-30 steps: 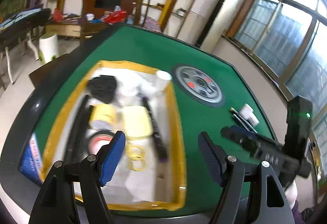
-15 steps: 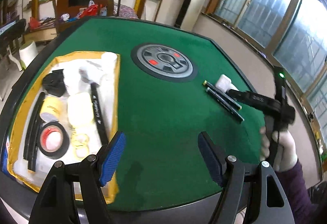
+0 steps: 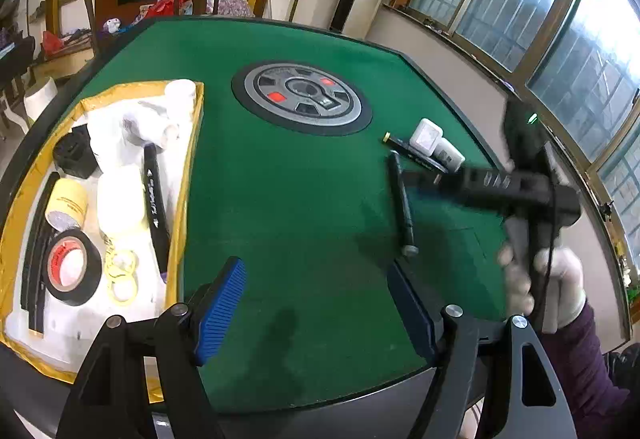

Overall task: Organize rigid objects
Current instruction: 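Grasp a black marker with the left tool while the right tool grasps another black marker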

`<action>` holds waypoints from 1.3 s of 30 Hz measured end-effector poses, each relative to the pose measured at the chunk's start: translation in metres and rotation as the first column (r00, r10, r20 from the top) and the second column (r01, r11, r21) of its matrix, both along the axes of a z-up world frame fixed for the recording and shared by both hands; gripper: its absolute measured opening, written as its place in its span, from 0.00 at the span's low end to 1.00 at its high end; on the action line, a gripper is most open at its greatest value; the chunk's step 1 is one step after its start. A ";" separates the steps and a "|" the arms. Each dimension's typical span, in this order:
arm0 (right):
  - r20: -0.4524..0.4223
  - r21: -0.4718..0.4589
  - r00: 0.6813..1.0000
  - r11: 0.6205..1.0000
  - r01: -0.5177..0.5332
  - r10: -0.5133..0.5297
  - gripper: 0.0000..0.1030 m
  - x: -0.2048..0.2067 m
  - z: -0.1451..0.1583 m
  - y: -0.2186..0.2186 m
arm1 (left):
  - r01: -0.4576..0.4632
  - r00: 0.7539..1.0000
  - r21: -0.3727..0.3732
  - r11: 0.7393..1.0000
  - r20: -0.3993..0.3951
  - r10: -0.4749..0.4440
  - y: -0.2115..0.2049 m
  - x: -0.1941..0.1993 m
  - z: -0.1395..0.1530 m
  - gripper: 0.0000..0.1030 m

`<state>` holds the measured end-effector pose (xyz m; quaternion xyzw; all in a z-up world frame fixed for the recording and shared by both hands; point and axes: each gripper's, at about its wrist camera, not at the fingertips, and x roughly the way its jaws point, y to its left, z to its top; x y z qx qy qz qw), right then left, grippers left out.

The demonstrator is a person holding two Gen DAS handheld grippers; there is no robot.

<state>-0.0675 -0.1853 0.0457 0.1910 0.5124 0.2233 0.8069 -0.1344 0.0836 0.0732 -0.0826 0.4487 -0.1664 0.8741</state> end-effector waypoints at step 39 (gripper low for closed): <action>0.137 -0.310 0.987 0.943 0.121 -0.082 0.26 -0.016 0.000 -0.032 | 0.187 0.979 0.287 0.939 0.027 -0.203 -0.151 0.100 -0.058 0.32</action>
